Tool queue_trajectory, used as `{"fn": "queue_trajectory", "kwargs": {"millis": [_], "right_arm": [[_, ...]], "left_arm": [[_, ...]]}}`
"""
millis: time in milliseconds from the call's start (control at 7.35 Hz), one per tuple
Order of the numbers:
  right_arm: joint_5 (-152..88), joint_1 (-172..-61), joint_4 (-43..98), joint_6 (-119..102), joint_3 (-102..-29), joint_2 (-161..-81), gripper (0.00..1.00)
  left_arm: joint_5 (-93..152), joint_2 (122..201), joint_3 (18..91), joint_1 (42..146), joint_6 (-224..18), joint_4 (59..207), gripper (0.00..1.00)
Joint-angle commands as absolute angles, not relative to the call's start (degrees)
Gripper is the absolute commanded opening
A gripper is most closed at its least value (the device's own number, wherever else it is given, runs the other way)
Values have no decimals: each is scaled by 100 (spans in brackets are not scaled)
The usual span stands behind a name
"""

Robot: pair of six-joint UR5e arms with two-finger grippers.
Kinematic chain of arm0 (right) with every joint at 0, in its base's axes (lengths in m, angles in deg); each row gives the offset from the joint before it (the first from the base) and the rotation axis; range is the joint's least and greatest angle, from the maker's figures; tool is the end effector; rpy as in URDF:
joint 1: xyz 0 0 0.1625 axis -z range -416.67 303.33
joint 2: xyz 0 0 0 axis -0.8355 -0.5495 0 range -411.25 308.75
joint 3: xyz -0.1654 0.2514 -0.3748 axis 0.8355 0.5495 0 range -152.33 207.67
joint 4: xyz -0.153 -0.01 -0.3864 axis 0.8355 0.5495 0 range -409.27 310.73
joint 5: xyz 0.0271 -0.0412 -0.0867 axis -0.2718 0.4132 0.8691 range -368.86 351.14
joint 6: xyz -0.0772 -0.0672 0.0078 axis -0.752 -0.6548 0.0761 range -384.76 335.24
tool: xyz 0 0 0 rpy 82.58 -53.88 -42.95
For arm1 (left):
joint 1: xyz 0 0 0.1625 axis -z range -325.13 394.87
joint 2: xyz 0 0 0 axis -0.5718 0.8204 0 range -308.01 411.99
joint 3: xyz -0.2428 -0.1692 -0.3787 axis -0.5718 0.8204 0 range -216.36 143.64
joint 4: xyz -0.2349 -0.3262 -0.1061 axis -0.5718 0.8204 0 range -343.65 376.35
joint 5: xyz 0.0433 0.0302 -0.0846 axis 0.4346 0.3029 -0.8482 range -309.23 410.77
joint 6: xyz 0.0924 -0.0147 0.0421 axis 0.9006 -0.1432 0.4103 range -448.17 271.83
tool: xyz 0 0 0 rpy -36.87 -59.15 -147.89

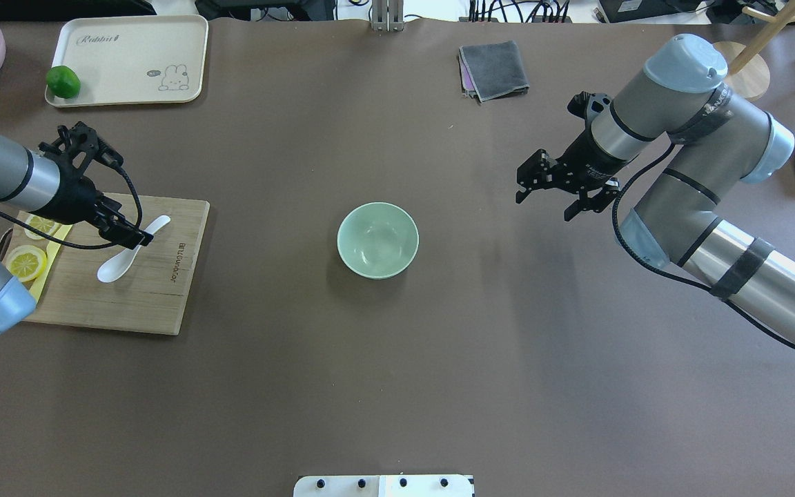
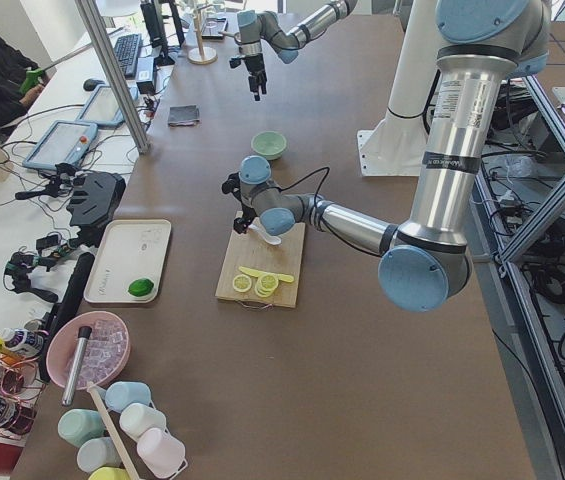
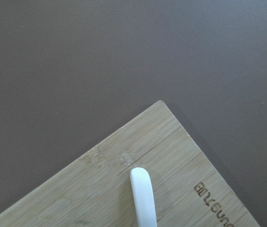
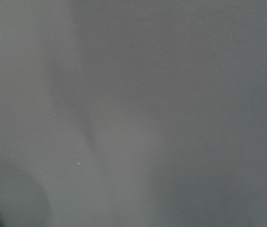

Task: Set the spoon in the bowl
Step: 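Lower the left gripper over the white spoon handle and close on it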

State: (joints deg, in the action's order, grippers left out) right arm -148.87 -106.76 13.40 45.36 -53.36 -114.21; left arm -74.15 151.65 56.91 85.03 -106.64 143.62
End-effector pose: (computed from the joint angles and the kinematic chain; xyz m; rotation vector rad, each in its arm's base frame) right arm -0.4134 -0.5796 0.4439 -0.2508 -1.0746 0.1272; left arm 0.3226 -0.5029 0.5254 0.4696 0.9232 0.6061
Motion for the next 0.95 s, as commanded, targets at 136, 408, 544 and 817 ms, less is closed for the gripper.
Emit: {"fn": "queue_trajectory", "kwargs": {"millis": [136, 408, 544, 817], "right_arm": [[-14808, -10607, 1348, 4476, -5328, -11453, 100], [-14790, -10571, 1348, 4476, -5328, -11453, 100], [-14781, -10562, 1348, 4476, -5328, -11453, 100], [-14772, -10545, 1348, 4476, -5319, -11453, 100]], "left_arm": [[-7395, 15183, 5541, 8436, -10680, 14362, 97], [-7377, 15184, 5496, 8331, -10680, 14362, 97], [-7386, 15184, 5496, 8295, -10680, 14362, 97], [-7412, 15175, 5513, 8269, -10680, 14353, 86]]}}
